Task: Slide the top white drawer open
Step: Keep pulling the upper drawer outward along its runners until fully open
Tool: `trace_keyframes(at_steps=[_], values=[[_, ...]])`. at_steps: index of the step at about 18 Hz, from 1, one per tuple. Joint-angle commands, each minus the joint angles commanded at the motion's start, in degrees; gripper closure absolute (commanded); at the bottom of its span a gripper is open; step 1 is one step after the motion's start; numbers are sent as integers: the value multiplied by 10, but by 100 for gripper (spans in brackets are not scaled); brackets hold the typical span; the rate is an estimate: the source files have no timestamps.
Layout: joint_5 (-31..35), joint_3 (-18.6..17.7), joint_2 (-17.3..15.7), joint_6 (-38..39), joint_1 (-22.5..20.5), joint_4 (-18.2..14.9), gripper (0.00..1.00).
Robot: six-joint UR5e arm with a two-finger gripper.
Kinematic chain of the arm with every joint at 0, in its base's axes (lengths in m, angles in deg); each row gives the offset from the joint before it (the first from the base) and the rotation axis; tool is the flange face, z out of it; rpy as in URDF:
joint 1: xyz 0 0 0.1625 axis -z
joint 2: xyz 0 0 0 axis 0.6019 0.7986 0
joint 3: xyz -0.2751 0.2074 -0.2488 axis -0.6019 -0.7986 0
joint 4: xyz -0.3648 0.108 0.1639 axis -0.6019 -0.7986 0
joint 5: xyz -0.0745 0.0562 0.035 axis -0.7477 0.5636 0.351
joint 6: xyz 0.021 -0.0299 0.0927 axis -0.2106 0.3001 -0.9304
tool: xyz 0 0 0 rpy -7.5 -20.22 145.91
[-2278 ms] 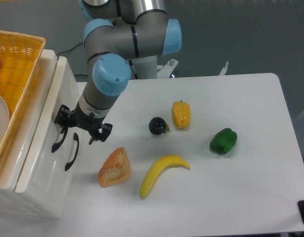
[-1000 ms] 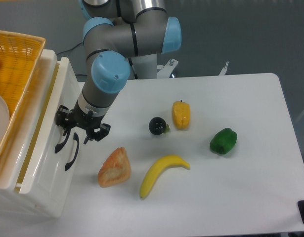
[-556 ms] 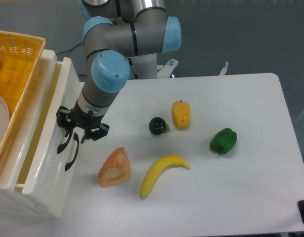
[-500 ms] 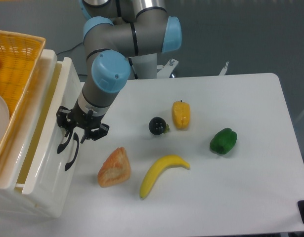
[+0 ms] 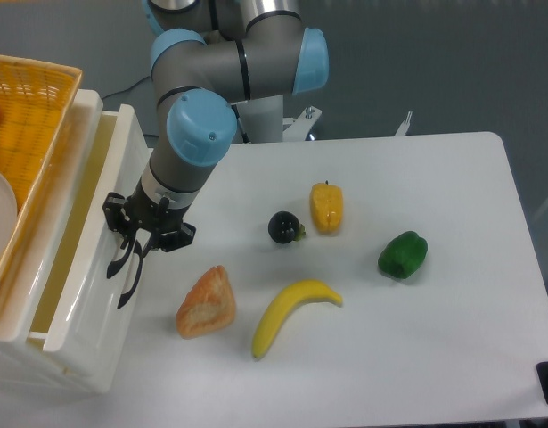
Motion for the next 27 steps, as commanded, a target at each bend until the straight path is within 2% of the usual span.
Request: trace_keyframes(at_steps=[6,27], values=[[1,0,0,-1,-3,1,71],[5,2,1,-8,-45,2,73]])
